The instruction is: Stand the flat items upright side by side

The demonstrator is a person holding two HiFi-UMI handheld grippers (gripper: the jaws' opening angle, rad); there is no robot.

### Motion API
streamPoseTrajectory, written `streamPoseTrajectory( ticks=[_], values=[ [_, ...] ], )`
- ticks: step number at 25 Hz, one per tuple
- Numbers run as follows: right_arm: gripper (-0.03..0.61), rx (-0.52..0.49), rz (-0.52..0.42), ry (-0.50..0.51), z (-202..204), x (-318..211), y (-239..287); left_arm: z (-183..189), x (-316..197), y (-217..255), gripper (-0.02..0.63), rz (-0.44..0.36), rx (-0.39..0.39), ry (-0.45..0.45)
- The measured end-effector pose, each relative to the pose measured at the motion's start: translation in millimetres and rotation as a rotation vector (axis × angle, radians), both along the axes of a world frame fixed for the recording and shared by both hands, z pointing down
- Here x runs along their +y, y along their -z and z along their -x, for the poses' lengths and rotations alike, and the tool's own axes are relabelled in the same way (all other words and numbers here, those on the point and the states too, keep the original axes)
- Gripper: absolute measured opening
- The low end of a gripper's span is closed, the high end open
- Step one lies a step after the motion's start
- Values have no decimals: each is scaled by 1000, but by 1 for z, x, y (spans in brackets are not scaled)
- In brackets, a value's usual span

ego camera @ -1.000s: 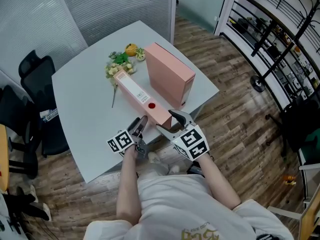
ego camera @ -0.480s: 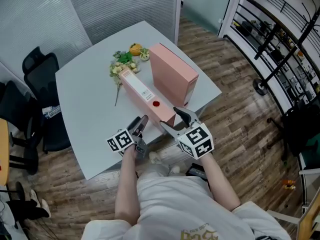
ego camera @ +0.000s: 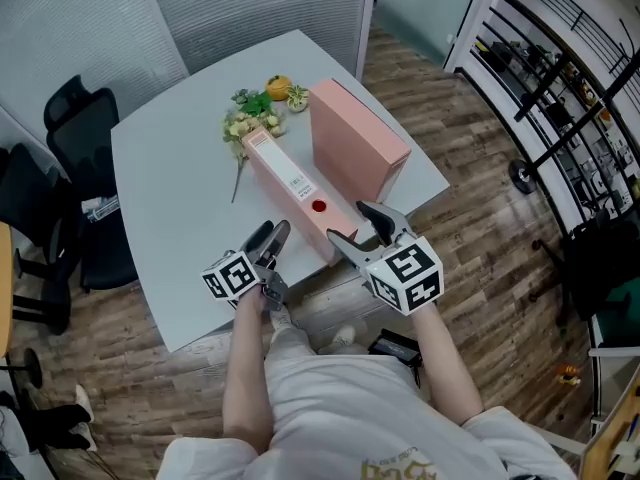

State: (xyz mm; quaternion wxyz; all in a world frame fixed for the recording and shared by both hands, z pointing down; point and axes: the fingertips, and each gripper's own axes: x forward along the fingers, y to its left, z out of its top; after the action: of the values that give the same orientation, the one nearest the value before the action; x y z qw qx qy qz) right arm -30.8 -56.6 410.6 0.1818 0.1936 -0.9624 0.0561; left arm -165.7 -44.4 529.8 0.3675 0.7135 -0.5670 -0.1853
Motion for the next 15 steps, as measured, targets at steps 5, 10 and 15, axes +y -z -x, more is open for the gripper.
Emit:
streamPoseTrajectory(
  ticks=[5, 10, 15],
  values=[
    [296, 22, 9, 12, 24, -10, 10, 12, -9, 13, 272, -24, -12, -27],
    [296, 48, 15, 8, 50, -19, 16, 32, -15, 13, 272, -29, -4, -45],
    [296, 81, 7, -4, 72, -32, 22, 43, -26, 14, 272, -42, 20, -76]
  ],
)
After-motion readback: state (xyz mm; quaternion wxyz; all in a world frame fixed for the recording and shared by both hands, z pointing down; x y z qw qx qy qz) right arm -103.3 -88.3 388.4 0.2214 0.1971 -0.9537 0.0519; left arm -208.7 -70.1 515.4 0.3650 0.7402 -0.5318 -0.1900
